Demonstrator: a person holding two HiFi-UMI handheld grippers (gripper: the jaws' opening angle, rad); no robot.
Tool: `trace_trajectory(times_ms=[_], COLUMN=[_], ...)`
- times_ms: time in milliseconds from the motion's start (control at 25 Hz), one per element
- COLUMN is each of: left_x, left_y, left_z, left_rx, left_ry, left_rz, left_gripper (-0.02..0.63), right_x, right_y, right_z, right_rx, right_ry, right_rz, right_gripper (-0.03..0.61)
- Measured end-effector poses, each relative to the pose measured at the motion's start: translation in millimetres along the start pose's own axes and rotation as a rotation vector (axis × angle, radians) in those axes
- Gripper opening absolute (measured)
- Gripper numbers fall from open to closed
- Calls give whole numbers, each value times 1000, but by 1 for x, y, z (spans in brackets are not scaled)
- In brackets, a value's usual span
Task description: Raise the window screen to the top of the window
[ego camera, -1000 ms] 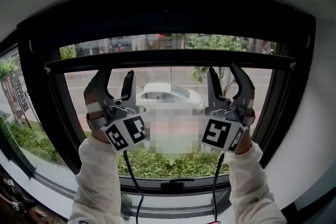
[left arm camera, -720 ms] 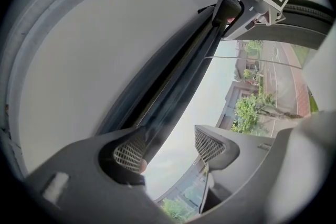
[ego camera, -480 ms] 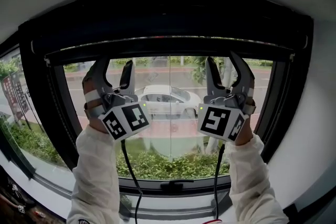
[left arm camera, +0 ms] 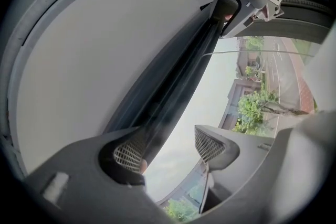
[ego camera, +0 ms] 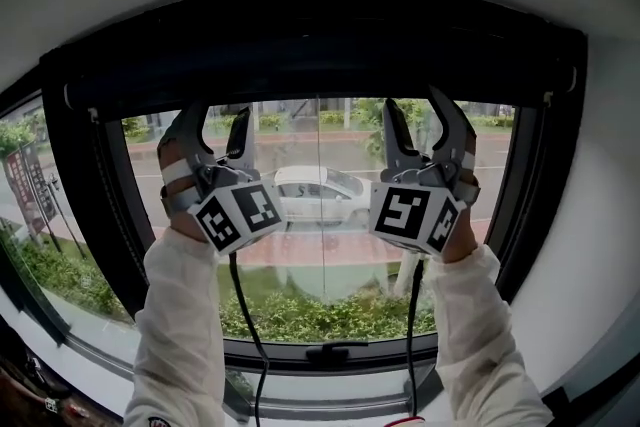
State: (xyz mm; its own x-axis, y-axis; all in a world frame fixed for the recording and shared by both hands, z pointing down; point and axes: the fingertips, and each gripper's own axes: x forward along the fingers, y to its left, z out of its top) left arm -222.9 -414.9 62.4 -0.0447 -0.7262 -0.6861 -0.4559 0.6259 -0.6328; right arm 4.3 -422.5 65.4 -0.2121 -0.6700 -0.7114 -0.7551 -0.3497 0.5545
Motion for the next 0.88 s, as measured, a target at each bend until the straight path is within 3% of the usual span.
trace_trajectory(times_ms=[200, 360, 480, 560, 640, 680, 800, 880], left_x=[3, -5, -36, -70, -110, -130, -186, -220], left_y=[-2, 3, 8, 2, -12, -21, -60, -78], left_z=[-3, -1, 8, 14, 14, 12, -15, -42], left_rx=[26, 36, -6, -85, -158, -180, -266, -311], left_ry=[15, 4, -8, -22, -25, -16, 77, 147], left_rz=[-12, -39, -43, -65, -112, -145, -237, -231], left_gripper=[295, 295, 295, 295, 292, 252, 250, 167], right_x=[4, -5, -33, -61, -96, -114, -168, -197], right_y=[4, -1, -9, -9, 6, 17, 56, 82], right_z=[-5, 4, 15, 16, -3, -16, -46, -57], right_rx=[-28, 41, 163, 312, 516, 574, 634, 665], right_ry=[-12, -26, -93, -130, -78, -38, 62, 110], right_rz=[-1, -8, 0, 19, 46, 68, 132, 164], right_gripper=[218, 222, 186, 161, 136, 121, 103, 86])
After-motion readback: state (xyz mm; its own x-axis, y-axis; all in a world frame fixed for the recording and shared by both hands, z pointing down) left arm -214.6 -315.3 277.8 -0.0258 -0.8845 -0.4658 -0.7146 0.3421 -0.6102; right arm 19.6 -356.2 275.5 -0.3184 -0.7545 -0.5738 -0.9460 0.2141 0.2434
